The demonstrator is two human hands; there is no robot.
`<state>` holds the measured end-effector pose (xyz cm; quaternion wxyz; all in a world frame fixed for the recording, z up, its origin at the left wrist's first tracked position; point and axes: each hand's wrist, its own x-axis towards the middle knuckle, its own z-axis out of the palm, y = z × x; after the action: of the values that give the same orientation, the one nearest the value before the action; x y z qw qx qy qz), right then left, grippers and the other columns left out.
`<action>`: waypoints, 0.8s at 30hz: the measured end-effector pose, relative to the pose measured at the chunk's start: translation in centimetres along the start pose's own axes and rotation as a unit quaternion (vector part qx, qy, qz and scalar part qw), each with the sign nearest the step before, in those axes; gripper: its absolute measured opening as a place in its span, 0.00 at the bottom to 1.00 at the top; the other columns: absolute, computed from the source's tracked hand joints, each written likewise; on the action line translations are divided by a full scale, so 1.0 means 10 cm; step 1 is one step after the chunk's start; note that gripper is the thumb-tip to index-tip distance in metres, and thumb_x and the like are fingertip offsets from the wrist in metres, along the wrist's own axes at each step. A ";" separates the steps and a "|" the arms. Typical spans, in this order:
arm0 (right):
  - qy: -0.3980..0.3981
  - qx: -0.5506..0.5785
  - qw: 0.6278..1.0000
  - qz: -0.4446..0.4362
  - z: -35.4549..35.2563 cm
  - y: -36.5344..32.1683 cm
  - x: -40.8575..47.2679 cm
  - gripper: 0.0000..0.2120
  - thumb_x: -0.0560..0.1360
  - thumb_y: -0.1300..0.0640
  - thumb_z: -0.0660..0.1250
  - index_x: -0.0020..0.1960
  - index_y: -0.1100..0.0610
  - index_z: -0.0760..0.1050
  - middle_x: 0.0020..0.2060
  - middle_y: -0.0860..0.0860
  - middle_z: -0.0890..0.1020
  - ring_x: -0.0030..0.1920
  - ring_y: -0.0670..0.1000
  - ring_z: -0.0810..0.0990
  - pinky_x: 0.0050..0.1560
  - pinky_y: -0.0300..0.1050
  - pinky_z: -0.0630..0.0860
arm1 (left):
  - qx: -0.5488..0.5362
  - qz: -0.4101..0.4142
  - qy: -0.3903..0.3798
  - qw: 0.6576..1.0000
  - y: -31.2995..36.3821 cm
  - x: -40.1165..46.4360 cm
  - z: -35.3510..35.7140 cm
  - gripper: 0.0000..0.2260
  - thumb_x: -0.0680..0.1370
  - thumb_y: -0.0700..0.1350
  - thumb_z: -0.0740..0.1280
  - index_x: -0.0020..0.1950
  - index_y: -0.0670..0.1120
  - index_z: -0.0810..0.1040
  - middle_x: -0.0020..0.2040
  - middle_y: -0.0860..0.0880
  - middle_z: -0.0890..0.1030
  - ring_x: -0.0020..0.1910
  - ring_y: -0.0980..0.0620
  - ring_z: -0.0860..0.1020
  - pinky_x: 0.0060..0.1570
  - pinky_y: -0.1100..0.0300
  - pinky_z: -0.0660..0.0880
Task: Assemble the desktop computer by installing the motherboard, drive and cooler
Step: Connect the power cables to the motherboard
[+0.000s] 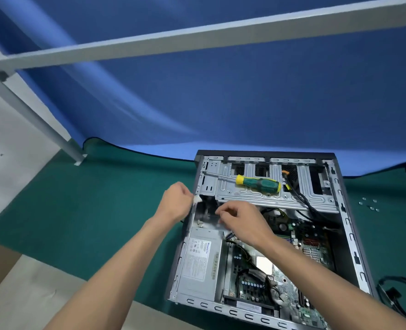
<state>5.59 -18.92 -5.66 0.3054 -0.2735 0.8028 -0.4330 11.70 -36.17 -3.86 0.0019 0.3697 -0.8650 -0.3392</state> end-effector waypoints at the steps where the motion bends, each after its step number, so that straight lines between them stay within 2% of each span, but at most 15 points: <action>1: -0.007 0.017 1.000 -0.003 0.01 -0.04 0.00 0.11 0.76 0.56 0.63 0.40 0.42 0.78 0.36 0.44 0.84 0.40 0.51 0.83 0.48 0.53 0.80 | 0.023 0.009 -0.003 1.000 -0.01 -0.01 0.02 0.09 0.75 0.39 0.59 0.35 0.44 0.72 0.30 0.49 0.73 0.28 0.50 0.68 0.28 0.62 0.66; 4: -0.019 0.024 1.000 0.000 0.01 -0.08 0.02 0.11 0.76 0.56 0.63 0.39 0.43 0.78 0.34 0.43 0.83 0.38 0.48 0.83 0.46 0.49 0.80 | 0.089 0.032 0.025 0.995 -0.15 0.02 -0.01 0.18 0.79 0.50 0.60 0.30 0.44 0.70 0.27 0.50 0.73 0.26 0.51 0.66 0.27 0.60 0.63; 7: -0.041 -0.041 0.998 -0.001 0.05 -0.02 0.03 0.09 0.77 0.54 0.62 0.44 0.44 0.79 0.38 0.42 0.83 0.32 0.39 0.77 0.37 0.38 0.74 | 0.129 -0.010 0.054 0.990 -0.40 0.10 -0.10 0.24 0.79 0.56 0.57 0.33 0.39 0.75 0.29 0.46 0.76 0.29 0.48 0.70 0.32 0.59 0.68; 9: -0.041 -0.098 0.994 -0.015 0.15 0.02 0.04 0.09 0.78 0.52 0.61 0.50 0.46 0.79 0.47 0.41 0.82 0.41 0.41 0.77 0.45 0.39 0.72 | 0.086 -0.032 0.066 0.994 -0.50 0.13 -0.05 0.24 0.79 0.57 0.57 0.34 0.40 0.77 0.28 0.49 0.78 0.31 0.47 0.72 0.36 0.58 0.70; 11: -0.022 -0.171 0.984 -0.045 0.31 0.03 0.07 0.11 0.78 0.49 0.60 0.54 0.48 0.79 0.51 0.43 0.81 0.50 0.45 0.73 0.52 0.44 0.71 | -0.044 -0.060 0.073 0.995 -0.50 0.12 0.06 0.21 0.79 0.55 0.58 0.34 0.43 0.78 0.22 0.54 0.72 0.28 0.51 0.70 0.33 0.59 0.67; 13: -0.012 -0.230 0.972 -0.045 0.53 -0.03 0.13 0.17 0.78 0.42 0.57 0.47 0.52 0.79 0.47 0.47 0.81 0.51 0.49 0.70 0.53 0.49 0.72 | -0.141 -0.075 0.065 0.985 -0.50 0.12 0.17 0.17 0.80 0.51 0.59 0.36 0.45 0.78 0.24 0.56 0.70 0.29 0.52 0.69 0.34 0.58 0.65; 15: -0.028 -0.252 0.967 0.004 0.73 -0.11 0.23 0.26 0.78 0.37 0.53 0.39 0.56 0.76 0.44 0.53 0.81 0.52 0.53 0.73 0.57 0.52 0.72 | -0.203 -0.077 0.056 0.975 -0.52 0.14 0.25 0.13 0.79 0.44 0.58 0.38 0.43 0.76 0.29 0.52 0.70 0.31 0.51 0.67 0.37 0.56 0.64; 16: -0.037 -0.250 0.967 0.027 0.80 -0.16 0.29 0.28 0.77 0.36 0.52 0.38 0.57 0.76 0.43 0.54 0.81 0.52 0.55 0.76 0.56 0.51 0.73 | -0.216 -0.078 0.056 0.972 -0.54 0.16 0.27 0.10 0.78 0.40 0.58 0.40 0.42 0.76 0.30 0.51 0.69 0.31 0.51 0.66 0.36 0.56 0.64; 17: -0.042 -0.252 0.966 0.045 0.85 -0.20 0.36 0.27 0.77 0.36 0.52 0.39 0.57 0.76 0.42 0.54 0.81 0.49 0.56 0.78 0.53 0.49 0.74 | -0.209 -0.077 0.057 0.973 -0.56 0.18 0.28 0.07 0.76 0.37 0.59 0.42 0.42 0.76 0.30 0.51 0.70 0.31 0.52 0.66 0.35 0.57 0.64; 19: -0.038 -0.263 0.961 0.072 0.89 -0.28 0.48 0.24 0.76 0.39 0.54 0.39 0.57 0.76 0.41 0.53 0.81 0.45 0.56 0.79 0.42 0.44 0.71 | -0.165 -0.077 0.047 0.982 -0.63 0.22 0.28 0.10 0.72 0.32 0.61 0.47 0.45 0.75 0.33 0.52 0.72 0.33 0.54 0.69 0.34 0.62 0.65; 21: -0.026 -0.261 0.962 0.083 0.90 -0.30 0.54 0.21 0.74 0.41 0.56 0.33 0.56 0.72 0.35 0.51 0.78 0.43 0.56 0.80 0.38 0.43 0.67 | -0.114 -0.070 0.013 0.991 -0.77 0.26 0.29 0.11 0.73 0.32 0.61 0.50 0.46 0.75 0.36 0.51 0.74 0.37 0.52 0.71 0.35 0.64 0.65; 22: -0.016 -0.261 0.962 0.082 0.90 -0.31 0.56 0.20 0.73 0.42 0.57 0.30 0.55 0.69 0.31 0.49 0.75 0.40 0.56 0.80 0.37 0.43 0.66 | -0.081 -0.069 -0.012 0.994 -0.86 0.29 0.31 0.09 0.74 0.33 0.61 0.49 0.45 0.76 0.36 0.50 0.75 0.38 0.50 0.72 0.37 0.62 0.66; 24: 0.003 -0.259 0.962 0.087 0.90 -0.33 0.55 0.20 0.72 0.43 0.58 0.27 0.55 0.67 0.25 0.47 0.72 0.34 0.54 0.76 0.36 0.43 0.66 | -0.061 -0.101 -0.052 0.992 -1.02 0.31 0.33 0.08 0.76 0.36 0.61 0.40 0.43 0.77 0.34 0.47 0.76 0.36 0.47 0.73 0.39 0.58 0.70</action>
<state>9.08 -29.10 -8.20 0.2581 -0.2705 0.9092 -0.1830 15.18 -41.28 -13.16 -0.0547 0.4361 -0.8001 -0.4083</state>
